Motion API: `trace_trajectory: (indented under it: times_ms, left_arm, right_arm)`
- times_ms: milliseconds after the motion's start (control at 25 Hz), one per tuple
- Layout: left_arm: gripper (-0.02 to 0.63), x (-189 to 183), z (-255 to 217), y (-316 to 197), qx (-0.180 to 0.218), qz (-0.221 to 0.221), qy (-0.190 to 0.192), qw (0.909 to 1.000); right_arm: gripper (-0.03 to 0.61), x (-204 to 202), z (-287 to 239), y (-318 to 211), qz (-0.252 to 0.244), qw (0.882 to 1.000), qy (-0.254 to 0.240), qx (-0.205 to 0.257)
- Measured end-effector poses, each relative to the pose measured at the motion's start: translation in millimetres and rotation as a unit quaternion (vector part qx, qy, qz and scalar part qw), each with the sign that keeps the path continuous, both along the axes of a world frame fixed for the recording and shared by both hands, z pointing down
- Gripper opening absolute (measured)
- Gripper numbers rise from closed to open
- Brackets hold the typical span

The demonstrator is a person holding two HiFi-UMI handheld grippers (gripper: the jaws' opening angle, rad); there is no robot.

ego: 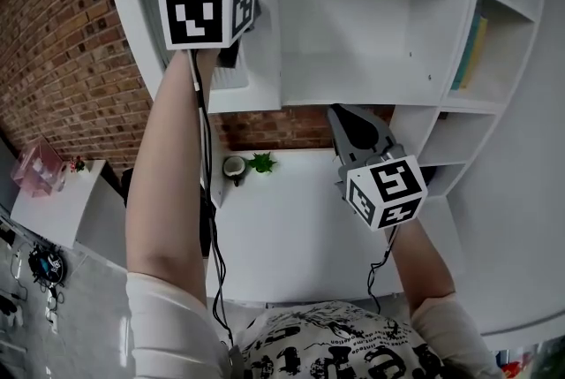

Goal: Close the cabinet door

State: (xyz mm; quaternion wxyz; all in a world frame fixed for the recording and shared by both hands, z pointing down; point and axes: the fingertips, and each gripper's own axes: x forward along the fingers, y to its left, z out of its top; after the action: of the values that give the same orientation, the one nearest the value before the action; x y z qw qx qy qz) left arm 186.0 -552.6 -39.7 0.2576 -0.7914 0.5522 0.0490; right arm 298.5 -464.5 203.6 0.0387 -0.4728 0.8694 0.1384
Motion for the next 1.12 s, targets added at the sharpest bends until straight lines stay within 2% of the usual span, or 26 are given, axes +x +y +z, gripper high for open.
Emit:
trace_trajectory:
  times_ms: [320, 360, 400, 600, 840, 1120]
  left_arm:
    - [0.091, -11, 12, 28, 0.007, 0.021, 0.033, 0.9992]
    - [0.072, -14, 16, 32, 0.007, 0.021, 0.036, 0.9991]
    - [0.018, -16, 19, 36, 0.007, 0.021, 0.035, 0.9991]
    - [0.014, -19, 41, 56, -0.004, 0.039, 0.018, 0.9991]
    - [0.014, -21, 101, 82, -0.027, 0.059, 0.005, 0.9979]
    - [0.014, -32, 198, 103, -0.080, 0.086, 0.023, 0.9929]
  right_arm:
    - [0.015, -14, 12, 13, 0.001, 1.000, 0.002, -0.005]
    - [0.015, -17, 14, 16, 0.001, 1.000, 0.005, -0.005]
    - [0.015, -20, 17, 18, 0.001, 1.000, 0.007, -0.005]
    - [0.015, -27, 26, 27, 0.002, 1.000, -0.001, -0.012]
    - [0.015, -30, 39, 40, 0.010, 1.000, 0.002, -0.011]
    - [0.015, -38, 61, 53, 0.002, 1.000, -0.003, -0.013]
